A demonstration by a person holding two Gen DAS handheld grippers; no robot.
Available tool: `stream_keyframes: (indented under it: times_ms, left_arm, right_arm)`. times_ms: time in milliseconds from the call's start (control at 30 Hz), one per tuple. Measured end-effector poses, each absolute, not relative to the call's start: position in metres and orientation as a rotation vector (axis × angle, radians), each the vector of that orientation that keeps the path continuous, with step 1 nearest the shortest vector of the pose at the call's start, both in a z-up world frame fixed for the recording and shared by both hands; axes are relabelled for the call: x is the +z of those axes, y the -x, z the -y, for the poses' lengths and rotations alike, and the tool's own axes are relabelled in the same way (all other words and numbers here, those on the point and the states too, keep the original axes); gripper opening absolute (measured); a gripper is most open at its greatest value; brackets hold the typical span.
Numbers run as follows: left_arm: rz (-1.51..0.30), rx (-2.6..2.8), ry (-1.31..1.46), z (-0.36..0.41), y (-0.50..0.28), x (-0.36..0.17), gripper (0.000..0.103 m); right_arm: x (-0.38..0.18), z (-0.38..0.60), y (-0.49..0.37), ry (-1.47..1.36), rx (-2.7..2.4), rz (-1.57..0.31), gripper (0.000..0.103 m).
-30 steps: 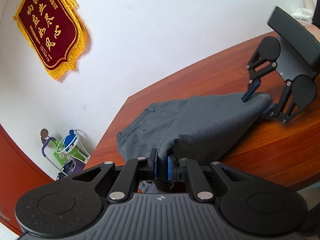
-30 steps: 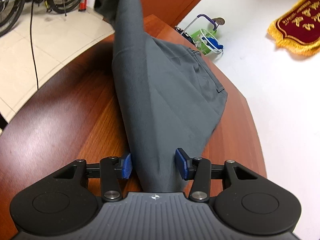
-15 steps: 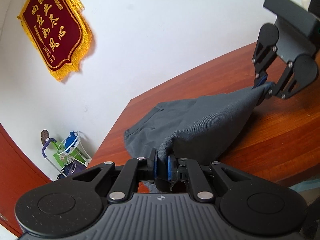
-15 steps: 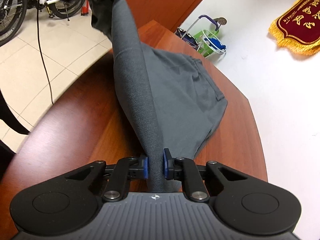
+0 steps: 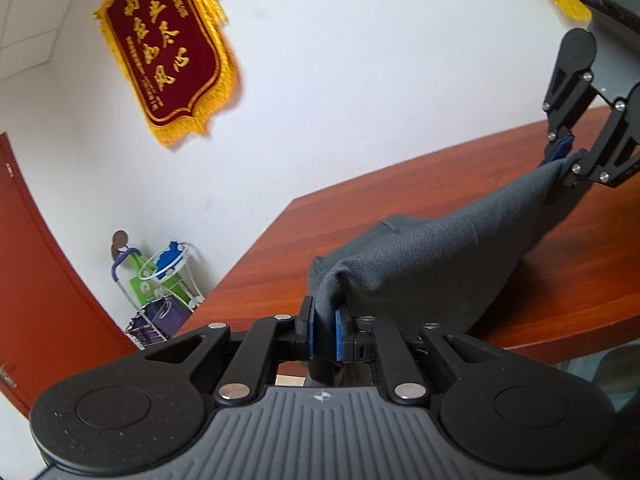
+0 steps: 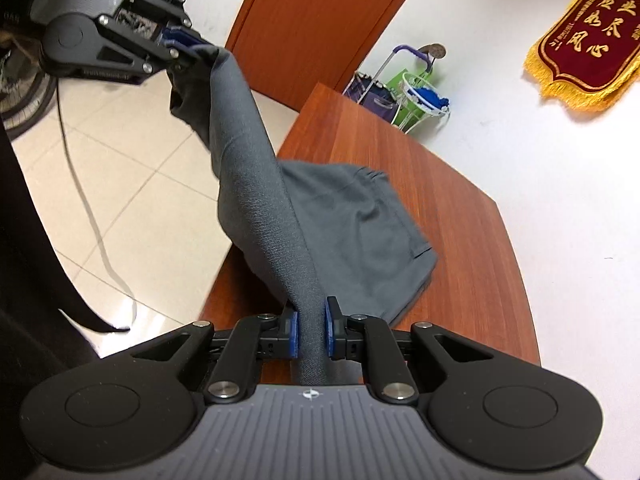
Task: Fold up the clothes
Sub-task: 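Lift the bundle edge with both grippers and fold it over the bundle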
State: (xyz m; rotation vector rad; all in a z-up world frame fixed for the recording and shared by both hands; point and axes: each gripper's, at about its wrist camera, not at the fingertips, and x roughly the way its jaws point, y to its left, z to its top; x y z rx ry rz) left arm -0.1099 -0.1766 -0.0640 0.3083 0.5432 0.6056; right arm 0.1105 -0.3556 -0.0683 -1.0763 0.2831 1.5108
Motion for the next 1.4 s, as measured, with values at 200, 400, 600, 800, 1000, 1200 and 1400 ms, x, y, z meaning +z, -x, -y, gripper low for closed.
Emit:
stream_keyframes:
  times_ms: [200,400,600,800,1000,1200,1400]
  left_arm:
    - [-0.502,0.638,-0.304,0.160,0.097,-0.045,0.009]
    - [-0.479,0.635,-0.316,0.110,0.067,-0.038,0.009]
    - [-0.496,0.582,-0.341,0.049,0.031,-0.042,0.010]
    - [-0.546,0.540,-0.340,0.000,-0.002,-0.059,0.010]
    - [-0.615,0.490,-0.334,-0.041,-0.042,-0.084,0.010]
    - [-0.690,0.445,-0.333,-0.068,-0.073,-0.116,0.010]
    - [-0.752,0.414,-0.339,-0.083,-0.090,-0.147,0.012]
  right_arm:
    - [-0.044,0.340,-0.120,1.020,1.464,-0.279,0.014]
    - [-0.031,0.293,-0.146,0.987,1.410,-0.278,0.014]
    - [-0.035,0.232,-0.179,1.007,1.373,-0.329,0.014]
    - [-0.051,0.177,-0.209,1.057,1.341,-0.385,0.014]
    - [-0.073,0.139,-0.231,1.080,1.313,-0.461,0.014]
    - [-0.103,0.110,-0.254,1.102,1.295,-0.549,0.014]
    - [-0.141,0.082,-0.276,1.120,1.287,-0.637,0.017]
